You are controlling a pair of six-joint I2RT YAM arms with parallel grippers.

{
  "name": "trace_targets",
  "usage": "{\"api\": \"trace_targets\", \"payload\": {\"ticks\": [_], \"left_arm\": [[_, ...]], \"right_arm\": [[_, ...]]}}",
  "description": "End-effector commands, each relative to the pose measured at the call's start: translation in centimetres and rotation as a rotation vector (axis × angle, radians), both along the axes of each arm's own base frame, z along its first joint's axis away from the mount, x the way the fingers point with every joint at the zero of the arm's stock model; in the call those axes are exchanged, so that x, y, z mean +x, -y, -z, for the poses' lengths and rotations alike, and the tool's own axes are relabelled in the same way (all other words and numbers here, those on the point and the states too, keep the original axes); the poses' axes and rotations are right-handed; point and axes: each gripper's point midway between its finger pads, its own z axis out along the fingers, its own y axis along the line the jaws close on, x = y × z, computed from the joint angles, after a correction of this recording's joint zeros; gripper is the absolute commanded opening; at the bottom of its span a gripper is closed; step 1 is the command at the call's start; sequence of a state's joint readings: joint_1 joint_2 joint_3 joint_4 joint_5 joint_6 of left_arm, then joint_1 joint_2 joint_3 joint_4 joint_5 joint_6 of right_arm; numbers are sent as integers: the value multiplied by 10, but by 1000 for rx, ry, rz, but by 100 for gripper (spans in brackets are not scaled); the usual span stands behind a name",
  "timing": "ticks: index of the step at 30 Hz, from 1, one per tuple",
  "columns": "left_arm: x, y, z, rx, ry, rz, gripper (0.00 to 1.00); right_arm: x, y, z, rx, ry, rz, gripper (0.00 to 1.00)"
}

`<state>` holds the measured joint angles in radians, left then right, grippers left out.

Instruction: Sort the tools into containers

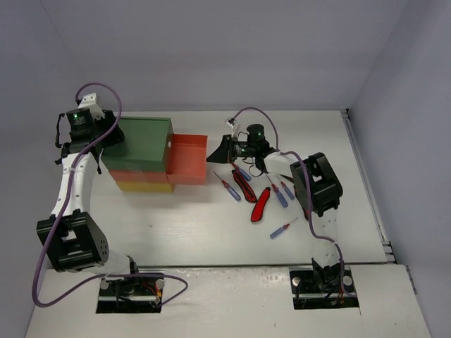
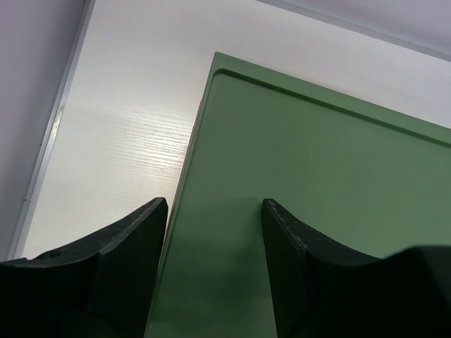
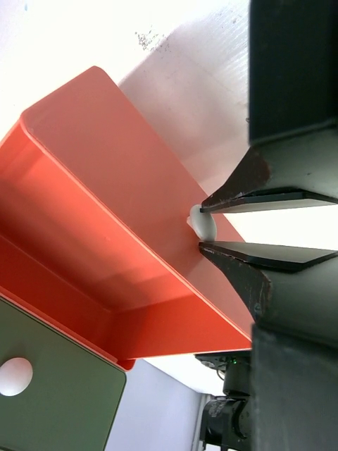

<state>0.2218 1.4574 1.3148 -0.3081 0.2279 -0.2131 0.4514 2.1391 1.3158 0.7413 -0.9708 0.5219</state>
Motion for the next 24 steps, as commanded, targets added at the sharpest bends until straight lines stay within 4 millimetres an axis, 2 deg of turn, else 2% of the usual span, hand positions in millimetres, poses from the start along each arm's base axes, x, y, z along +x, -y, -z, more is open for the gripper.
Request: {"api": "trace_targets", "payload": {"ticks": [1, 3, 7, 10, 13, 15, 17, 18, 21, 24], "left_arm": [[-16, -12, 25, 24, -114, -45, 51], [-17, -11, 23, 22, -107, -43, 51], [-17, -10, 9, 24, -69, -44, 51], [-21, -8, -11, 32, -15, -42, 51], [-33, -9, -37, 56, 35, -60, 55], [-40, -9, -62, 62, 86, -78, 59], [-50, -5, -96, 69, 159, -84, 61], [-58, -2, -112, 74, 195, -85, 62], [-81, 11, -141, 72, 267, -74, 64], [-106, 36, -153, 62, 308, -19, 69]], "right_arm": [[5, 5, -61, 56, 154, 9, 31], [7, 10, -68, 45, 176, 25, 44], [11, 22, -78, -18, 207, 73, 56], [17, 38, -81, -129, 249, 139, 62], [20, 61, -86, -247, 284, 243, 63], [19, 78, -87, -317, 285, 320, 62], [16, 96, -83, -398, 294, 388, 62], [12, 103, -81, -429, 294, 412, 62], [-8, 121, -72, -526, 277, 459, 60], [-31, 130, -49, -637, 267, 475, 56]]}}
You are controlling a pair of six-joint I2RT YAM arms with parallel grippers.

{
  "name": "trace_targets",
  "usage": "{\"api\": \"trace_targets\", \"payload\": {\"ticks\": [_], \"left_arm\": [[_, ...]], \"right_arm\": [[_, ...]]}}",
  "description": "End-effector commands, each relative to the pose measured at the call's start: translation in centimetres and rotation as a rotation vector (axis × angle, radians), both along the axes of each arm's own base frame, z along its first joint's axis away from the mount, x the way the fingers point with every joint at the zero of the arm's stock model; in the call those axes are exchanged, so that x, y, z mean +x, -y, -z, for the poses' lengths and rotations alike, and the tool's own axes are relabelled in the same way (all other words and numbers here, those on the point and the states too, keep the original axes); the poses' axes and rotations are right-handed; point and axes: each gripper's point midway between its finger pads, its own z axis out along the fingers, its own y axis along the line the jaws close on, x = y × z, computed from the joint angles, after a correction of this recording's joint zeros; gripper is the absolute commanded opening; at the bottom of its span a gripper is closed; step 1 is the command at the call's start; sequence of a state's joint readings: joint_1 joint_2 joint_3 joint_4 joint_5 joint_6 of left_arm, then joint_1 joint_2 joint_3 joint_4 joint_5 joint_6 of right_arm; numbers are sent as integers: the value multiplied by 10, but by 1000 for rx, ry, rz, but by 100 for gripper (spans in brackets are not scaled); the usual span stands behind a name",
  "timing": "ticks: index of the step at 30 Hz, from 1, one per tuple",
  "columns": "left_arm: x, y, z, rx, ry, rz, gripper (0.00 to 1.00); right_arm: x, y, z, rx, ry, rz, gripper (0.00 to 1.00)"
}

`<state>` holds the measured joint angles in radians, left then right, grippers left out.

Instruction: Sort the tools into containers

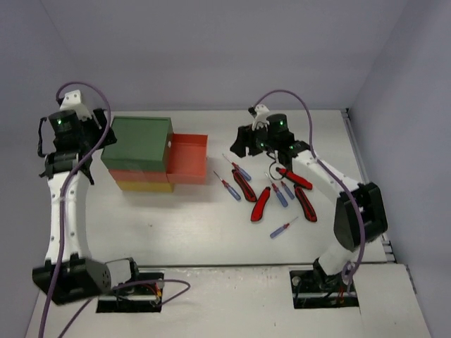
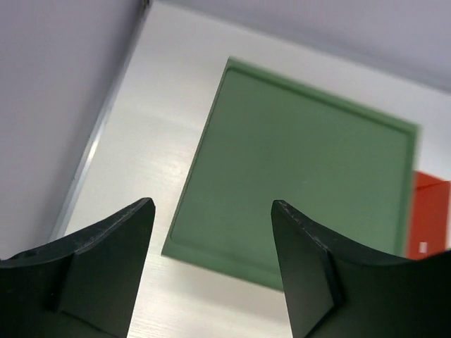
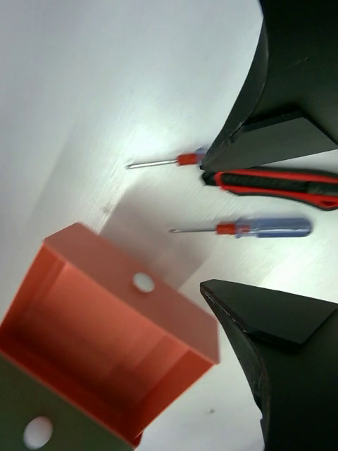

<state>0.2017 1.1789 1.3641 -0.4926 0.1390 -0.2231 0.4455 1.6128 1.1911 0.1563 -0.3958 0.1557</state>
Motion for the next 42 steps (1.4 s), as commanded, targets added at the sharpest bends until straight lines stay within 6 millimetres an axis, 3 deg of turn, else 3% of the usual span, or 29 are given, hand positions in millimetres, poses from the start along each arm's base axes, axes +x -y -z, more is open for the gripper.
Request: {"api": "trace_targets", "payload": {"ticks": [1, 6, 10, 15, 23, 28, 34, 38, 42], "left_arm": [[-44, 36, -60, 2, 164, 69, 71], [-86, 73, -22, -33, 103, 184, 73], [-113, 85, 1, -44, 97, 228, 73], [-141, 87, 47, -52, 66, 236, 73], [-146, 81, 82, -65, 38, 187, 73], [-144, 68, 86, -28, 22, 122, 73], [-144, 67, 90, -33, 12, 114, 73], [-142, 67, 92, -32, 2, 114, 73], [-141, 68, 92, -36, 0, 121, 73]], "right_arm": [[-32, 24, 26, -204, -5, 89, 55], [-63, 25, 57, -285, -51, 124, 52], [-68, 37, 74, -325, -76, 197, 52], [-69, 48, 95, -375, -110, 240, 53], [-64, 44, 126, -433, -166, 222, 56], [-59, 33, 137, -431, -186, 187, 58], [-53, 28, 149, -444, -199, 173, 58], [-53, 30, 159, -462, -214, 175, 52], [-53, 34, 155, -471, -198, 188, 29]]}}
